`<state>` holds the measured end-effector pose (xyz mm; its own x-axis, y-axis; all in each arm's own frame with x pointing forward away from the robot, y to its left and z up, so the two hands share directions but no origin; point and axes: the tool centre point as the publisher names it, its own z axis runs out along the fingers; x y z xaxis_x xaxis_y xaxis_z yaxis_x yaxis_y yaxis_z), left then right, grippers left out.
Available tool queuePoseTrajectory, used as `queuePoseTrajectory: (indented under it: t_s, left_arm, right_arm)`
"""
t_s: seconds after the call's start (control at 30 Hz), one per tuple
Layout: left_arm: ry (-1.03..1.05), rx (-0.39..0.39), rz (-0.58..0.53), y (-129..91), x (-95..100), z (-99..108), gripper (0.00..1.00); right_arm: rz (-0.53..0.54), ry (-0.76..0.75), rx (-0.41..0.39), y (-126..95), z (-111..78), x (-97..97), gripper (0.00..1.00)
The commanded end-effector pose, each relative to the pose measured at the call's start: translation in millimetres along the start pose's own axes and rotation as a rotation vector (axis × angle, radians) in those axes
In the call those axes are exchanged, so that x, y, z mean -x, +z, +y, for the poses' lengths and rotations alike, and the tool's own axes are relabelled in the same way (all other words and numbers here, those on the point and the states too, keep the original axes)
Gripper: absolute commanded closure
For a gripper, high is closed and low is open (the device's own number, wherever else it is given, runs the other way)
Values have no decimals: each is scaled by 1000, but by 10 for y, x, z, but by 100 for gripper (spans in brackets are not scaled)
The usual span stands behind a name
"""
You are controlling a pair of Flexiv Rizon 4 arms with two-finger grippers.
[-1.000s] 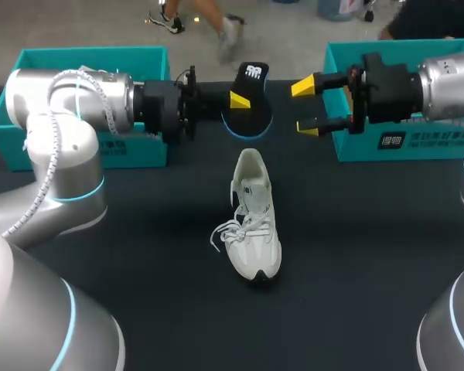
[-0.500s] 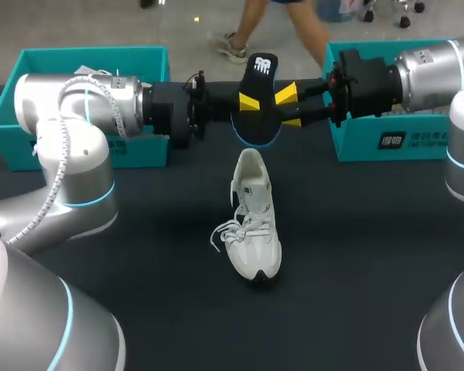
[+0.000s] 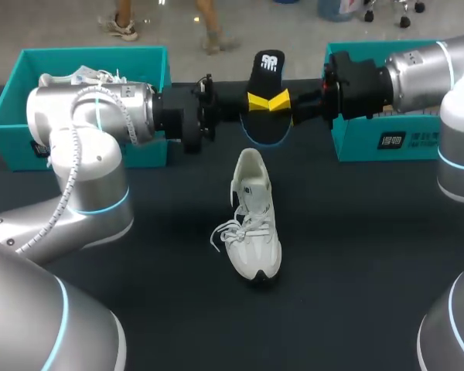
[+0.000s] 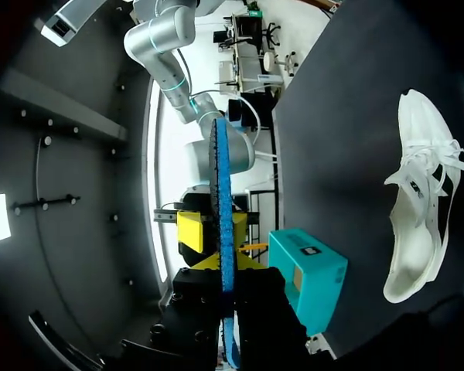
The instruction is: Take the shoe out of the shoebox, open the shoe tongue, remove and reinsert the insole, then place the shoe into the shoebox
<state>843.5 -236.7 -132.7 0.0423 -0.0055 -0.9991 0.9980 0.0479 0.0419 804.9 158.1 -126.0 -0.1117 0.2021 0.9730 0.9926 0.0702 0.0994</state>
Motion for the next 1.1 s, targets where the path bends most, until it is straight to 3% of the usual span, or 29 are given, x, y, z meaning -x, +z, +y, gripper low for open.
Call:
queuePoseTrajectory:
  t_s: [0.03,0.1,0.17,0.4,0.43,0.47,0.5,0.53,0.57,0.6,0.83,1.1]
  left_arm:
    - [6,8,-10,30,-3,-19,100]
    - [9,7,-16,33,11,-26,100]
    - [12,6,-24,31,23,-34,100]
    - [10,10,-35,-4,27,-45,100]
    - [8,14,-40,-18,28,-43,93]
    - [5,14,-42,-30,31,-42,79]
    - [5,14,-42,-43,31,-42,56]
    - [5,14,-42,-54,31,-40,25]
    - [3,13,-39,-62,32,-38,6]
    - [9,10,-35,-70,32,-37,0]
    - [22,-7,4,-186,14,-37,0]
    - [46,-44,38,-480,-1,-1,0]
  right_arm:
    - [-2,1,7,13,-30,-9,81]
    - [-1,3,9,15,-37,-5,86]
    - [-1,4,12,18,-45,0,100]
    - [4,5,14,47,-75,13,100]
    - [5,4,15,50,-76,13,100]
    - [7,3,16,52,-77,12,100]
    - [8,2,16,53,-78,11,100]
    - [8,1,17,53,-79,10,100]
    - [8,1,18,53,-79,10,100]
    - [8,1,18,48,-81,9,100]
    - [8,3,28,-7,-101,7,100]
    - [0,-31,37,-52,-83,11,100]
